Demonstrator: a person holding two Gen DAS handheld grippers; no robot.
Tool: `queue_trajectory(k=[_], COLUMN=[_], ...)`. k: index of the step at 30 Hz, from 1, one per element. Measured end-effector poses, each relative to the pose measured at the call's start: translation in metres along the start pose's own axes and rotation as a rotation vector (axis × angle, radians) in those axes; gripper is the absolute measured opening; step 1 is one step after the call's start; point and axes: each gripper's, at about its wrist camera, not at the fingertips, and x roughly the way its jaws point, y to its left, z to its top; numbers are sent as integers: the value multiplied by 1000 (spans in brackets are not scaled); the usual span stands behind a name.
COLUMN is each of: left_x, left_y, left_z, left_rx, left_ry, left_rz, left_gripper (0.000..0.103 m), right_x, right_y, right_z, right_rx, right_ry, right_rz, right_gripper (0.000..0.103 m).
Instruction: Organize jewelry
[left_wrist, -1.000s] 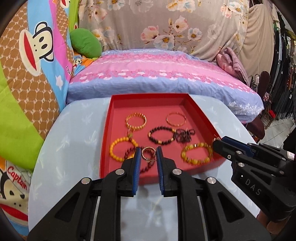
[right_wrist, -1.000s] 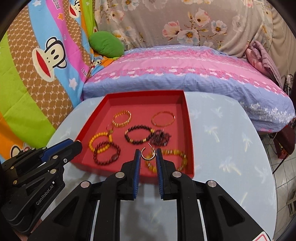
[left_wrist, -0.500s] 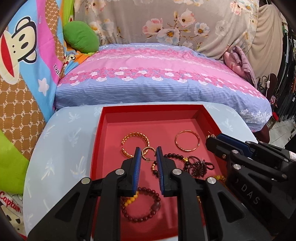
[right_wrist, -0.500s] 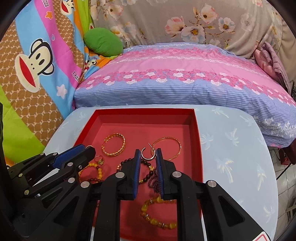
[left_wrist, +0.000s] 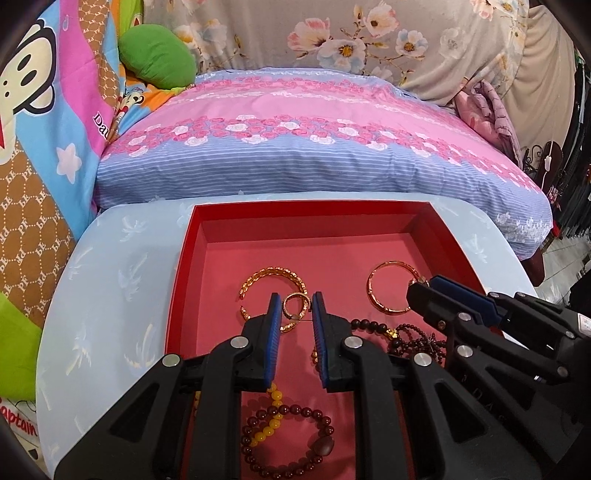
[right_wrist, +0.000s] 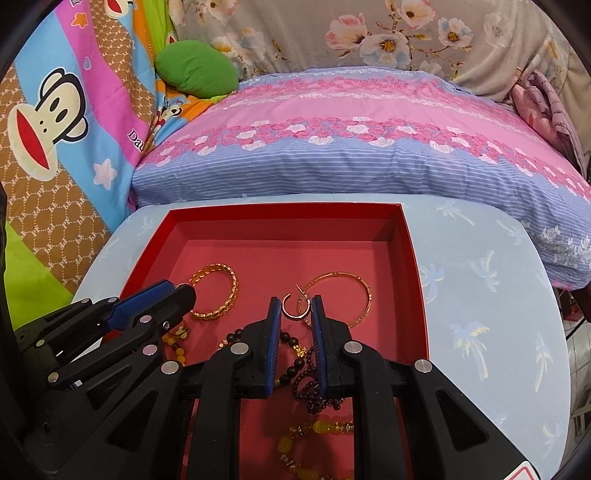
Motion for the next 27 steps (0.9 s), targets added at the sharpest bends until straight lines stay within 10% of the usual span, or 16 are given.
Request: queue_trajectory(k=[27], left_x=[-32], left_y=[0], left_z=[-9], left_rx=[-2], left_ry=[-33], left_rz=[83], left_gripper=[50], right_x=[-42], right_y=[3], right_z=[-11], right_rx=[2], right_ry=[-57], right_rz=[-75], right_gripper=[35])
